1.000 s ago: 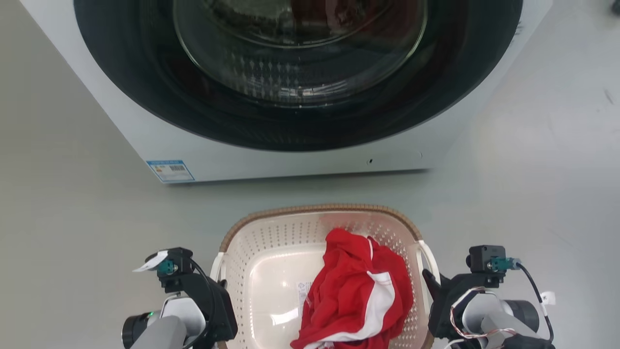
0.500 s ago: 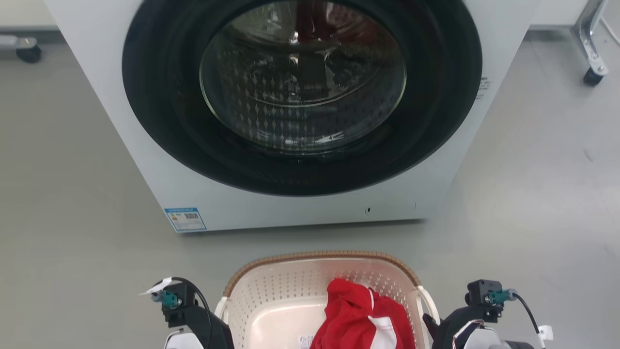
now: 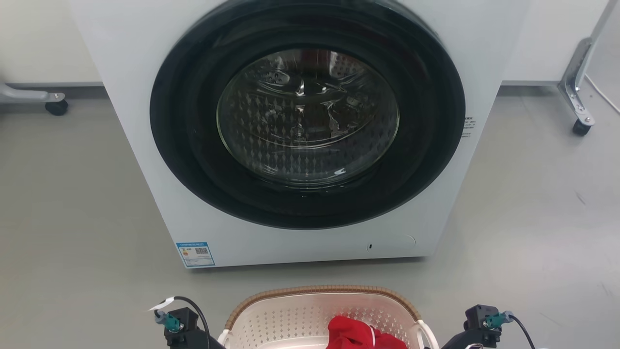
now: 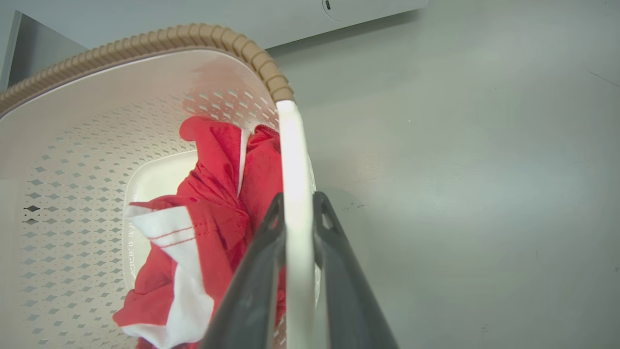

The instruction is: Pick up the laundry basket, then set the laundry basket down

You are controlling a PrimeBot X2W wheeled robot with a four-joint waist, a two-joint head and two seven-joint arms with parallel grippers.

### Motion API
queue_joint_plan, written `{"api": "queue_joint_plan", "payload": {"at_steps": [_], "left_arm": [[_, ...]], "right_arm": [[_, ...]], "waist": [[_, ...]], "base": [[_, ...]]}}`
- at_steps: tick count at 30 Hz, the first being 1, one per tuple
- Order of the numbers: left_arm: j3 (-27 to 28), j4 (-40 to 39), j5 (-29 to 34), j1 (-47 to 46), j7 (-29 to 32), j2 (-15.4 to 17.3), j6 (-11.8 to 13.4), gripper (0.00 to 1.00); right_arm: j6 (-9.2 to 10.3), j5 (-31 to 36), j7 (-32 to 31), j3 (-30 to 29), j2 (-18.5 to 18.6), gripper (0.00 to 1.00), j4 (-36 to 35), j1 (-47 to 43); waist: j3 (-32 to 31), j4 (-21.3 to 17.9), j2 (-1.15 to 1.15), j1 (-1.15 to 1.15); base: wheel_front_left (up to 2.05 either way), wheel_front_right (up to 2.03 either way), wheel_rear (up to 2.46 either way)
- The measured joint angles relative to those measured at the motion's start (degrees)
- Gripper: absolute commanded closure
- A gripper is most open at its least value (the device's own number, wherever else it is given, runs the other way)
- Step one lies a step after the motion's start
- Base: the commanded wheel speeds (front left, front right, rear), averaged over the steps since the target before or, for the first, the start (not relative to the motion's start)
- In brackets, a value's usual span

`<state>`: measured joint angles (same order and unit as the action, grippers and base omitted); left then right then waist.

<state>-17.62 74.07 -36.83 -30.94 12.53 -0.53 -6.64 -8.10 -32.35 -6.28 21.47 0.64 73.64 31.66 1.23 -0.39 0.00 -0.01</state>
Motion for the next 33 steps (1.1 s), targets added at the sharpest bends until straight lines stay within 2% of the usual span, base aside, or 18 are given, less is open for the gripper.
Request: {"api": "queue_joint_plan", "payload": {"at_steps": [33], "left_arm": [[0.07,0.10,-1.94,3.31,3.59,0.03,0.25,1.00]], "right_arm": [[-0.01,-2.10,-2.57,0.47,-0.09,1.00,0.14,-3.27]], "waist": [[-2.80,0.00,0.01,0.01]], "base": [[0.00,0.00,0.00]]}}
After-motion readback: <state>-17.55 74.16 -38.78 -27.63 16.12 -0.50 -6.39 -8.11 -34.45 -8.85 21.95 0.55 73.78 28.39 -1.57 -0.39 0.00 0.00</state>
